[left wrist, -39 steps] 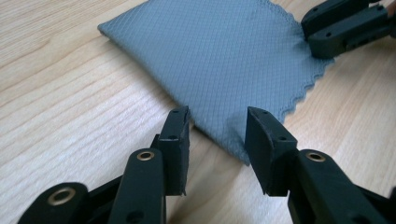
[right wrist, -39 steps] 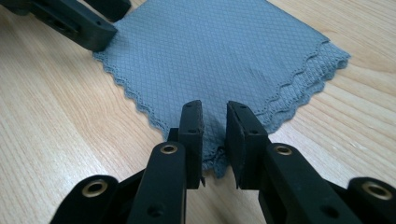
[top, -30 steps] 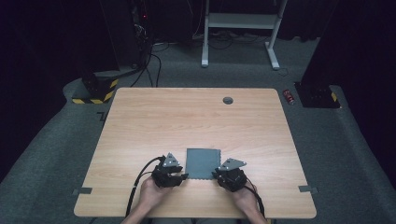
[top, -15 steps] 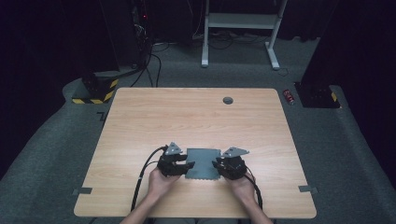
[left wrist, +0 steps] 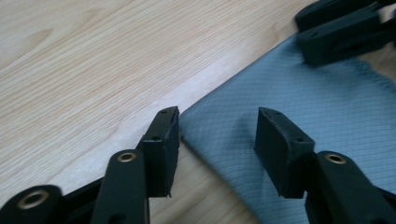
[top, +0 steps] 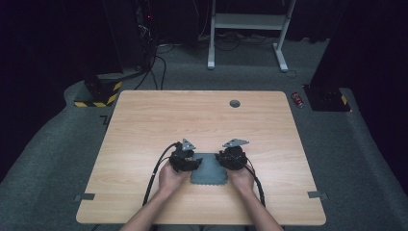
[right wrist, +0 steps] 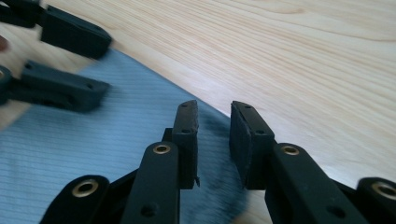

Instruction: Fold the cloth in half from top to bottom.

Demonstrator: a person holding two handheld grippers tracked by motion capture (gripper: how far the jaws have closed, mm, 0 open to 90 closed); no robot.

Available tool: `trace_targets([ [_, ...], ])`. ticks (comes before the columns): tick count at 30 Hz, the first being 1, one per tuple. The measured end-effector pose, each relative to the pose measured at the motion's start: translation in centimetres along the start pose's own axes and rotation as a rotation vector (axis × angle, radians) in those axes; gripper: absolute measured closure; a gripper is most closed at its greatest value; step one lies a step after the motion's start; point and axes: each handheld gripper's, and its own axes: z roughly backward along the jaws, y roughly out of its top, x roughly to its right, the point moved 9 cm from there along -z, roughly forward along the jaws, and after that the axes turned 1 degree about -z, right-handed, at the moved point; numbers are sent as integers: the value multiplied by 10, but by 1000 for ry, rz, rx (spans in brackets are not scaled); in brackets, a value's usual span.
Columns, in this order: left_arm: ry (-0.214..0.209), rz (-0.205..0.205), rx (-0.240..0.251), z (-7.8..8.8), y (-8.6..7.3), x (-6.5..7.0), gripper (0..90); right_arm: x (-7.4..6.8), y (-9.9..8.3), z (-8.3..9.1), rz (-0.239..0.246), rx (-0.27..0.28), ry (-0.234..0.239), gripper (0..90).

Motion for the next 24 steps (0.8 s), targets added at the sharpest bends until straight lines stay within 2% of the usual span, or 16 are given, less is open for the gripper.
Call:
trace_targets([
  [4, 23, 18, 25, 2, 5, -8, 491, 13, -3, 7, -15, -1, -32, 692],
  [6, 15, 55, 37, 1, 6, -13, 491, 16, -3, 8, -28, 0, -33, 669],
  [7, 15, 55, 37, 1, 6, -13, 491, 18, -3, 7, -23, -7, -37, 656],
  [8, -1, 89, 37, -4, 5, -16, 490, 18, -3, 6, -27, -14, -41, 651],
  [10, 7, 92, 36, -5, 6, -17, 491, 19, -3, 4, -30, -22, -38, 652],
  [13, 27, 23, -16, -8, 9, -15, 505, 19, -1, 2, -21, -27, -24, 711],
  [16, -8, -8, -36, -8, 11, -11, 616, 16, 0, 1, 4, -46, -9, 798],
  [18, -36, -4, -43, -8, 12, -10, 682, 15, 0, 1, 10, -47, -3, 848],
  [21, -74, 19, -52, -8, 12, -9, 786, 15, 1, 1, 19, -51, -4, 876],
  [23, -71, 13, -54, -7, 12, -9, 858, 15, 1, 1, 22, -55, -10, 879],
  [24, -77, 17, -54, -7, 13, -10, 865, 15, 2, 1, 43, -61, -18, 882],
])
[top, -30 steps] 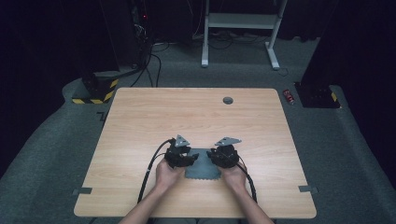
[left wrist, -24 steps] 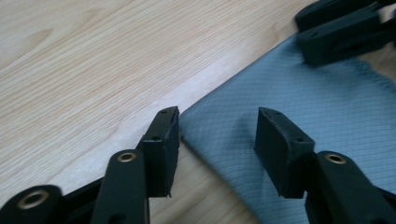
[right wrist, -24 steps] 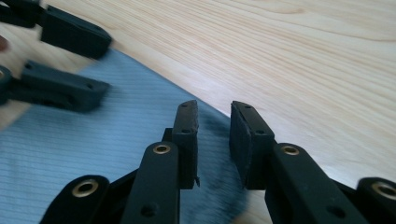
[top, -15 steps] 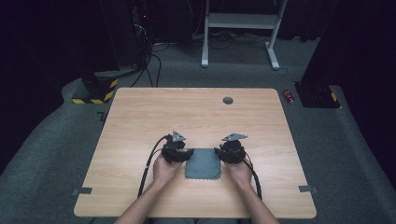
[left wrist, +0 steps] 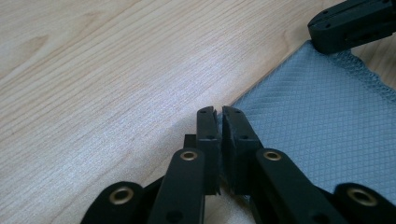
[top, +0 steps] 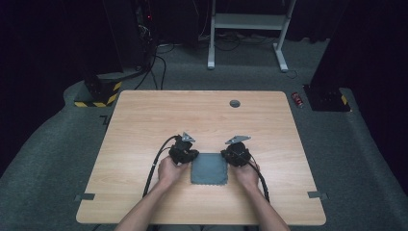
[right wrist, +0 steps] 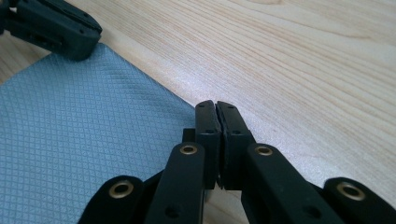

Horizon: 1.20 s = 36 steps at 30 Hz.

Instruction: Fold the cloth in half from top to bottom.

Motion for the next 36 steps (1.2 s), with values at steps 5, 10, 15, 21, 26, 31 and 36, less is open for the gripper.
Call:
trace_targets([
  [5, 8, -10, 5, 2, 1, -3, 875, 1, 6, 2, 4, 11, -5, 886],
  [10, 23, 21, 37, 5, 5, -12, 876, 1, 16, 1, 12, 24, -11, 887],
  [15, 50, 40, 44, 5, 6, -23, 877, -1, 25, -6, 2, 30, -16, 887],
  [21, 79, 32, 33, 2, 14, -33, 873, 2, 32, -17, 7, 1, -45, 885],
  [26, 89, 50, 45, 1, 12, -32, 776, 4, 28, -22, -22, -17, -37, 794],
  [31, 90, 13, 58, 15, 3, -19, 607, -1, 23, -4, -34, 34, -4, 734],
  [36, 130, -7, 34, 17, -13, -16, 581, -12, 4, 1, 1, 17, 12, 728],
])
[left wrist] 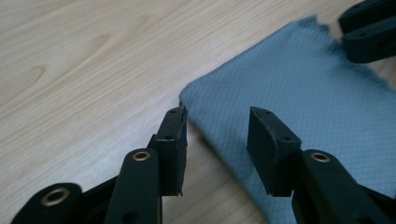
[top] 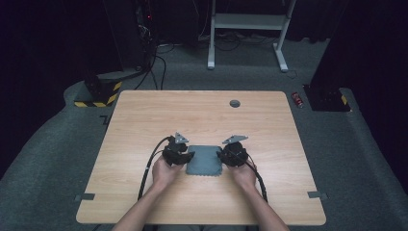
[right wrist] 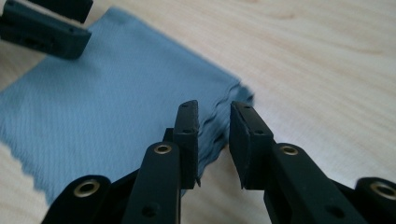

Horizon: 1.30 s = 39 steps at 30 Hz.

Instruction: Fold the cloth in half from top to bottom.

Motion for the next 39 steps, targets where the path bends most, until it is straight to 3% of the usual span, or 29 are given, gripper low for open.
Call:
trace_targets([
  [3, -7, 32, -2, -4, -4, -2, 570, -3, -6, -2, 19, -5, -12, 731],
  [6, 0, 36, -2, -2, -3, -2, 543, -2, -5, -3, 18, -5, -13, 721],
  [12, -53, 86, 52, 10, -2, -2, 517, -3, -6, 7, -2, 27, 1, 687],
  [29, -84, 133, 183, 54, -15, -8, 494, 12, -23, 42, -69, 95, -11, 660],
  [39, -65, 134, 209, 70, -25, -13, 489, 14, -31, 54, -80, 120, -13, 659],
])
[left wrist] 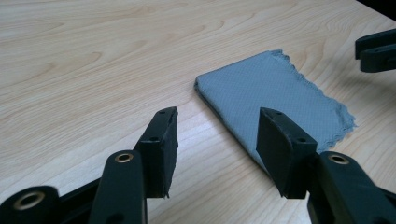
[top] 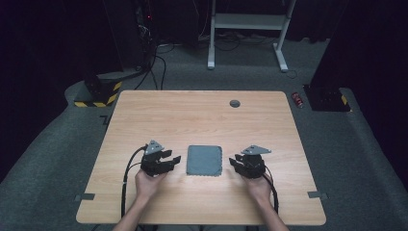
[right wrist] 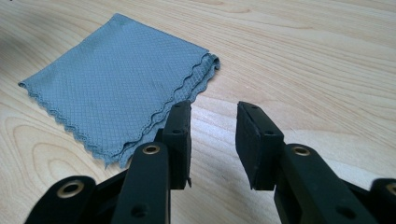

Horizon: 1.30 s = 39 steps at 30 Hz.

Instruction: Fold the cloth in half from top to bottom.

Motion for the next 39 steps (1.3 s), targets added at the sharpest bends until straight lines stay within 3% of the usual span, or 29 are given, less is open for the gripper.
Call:
trace_targets([
  [21, 41, 22, -7, 18, -25, -12, 482, 9, -22, 18, -29, 3, -27, 652],
  [30, 70, 32, -14, 22, -34, -18, 471, 17, -33, 23, -8, -18, -74, 644],
  [39, 133, 18, -39, 25, -44, -30, 465, 29, -46, 28, -9, -34, -122, 643],
])
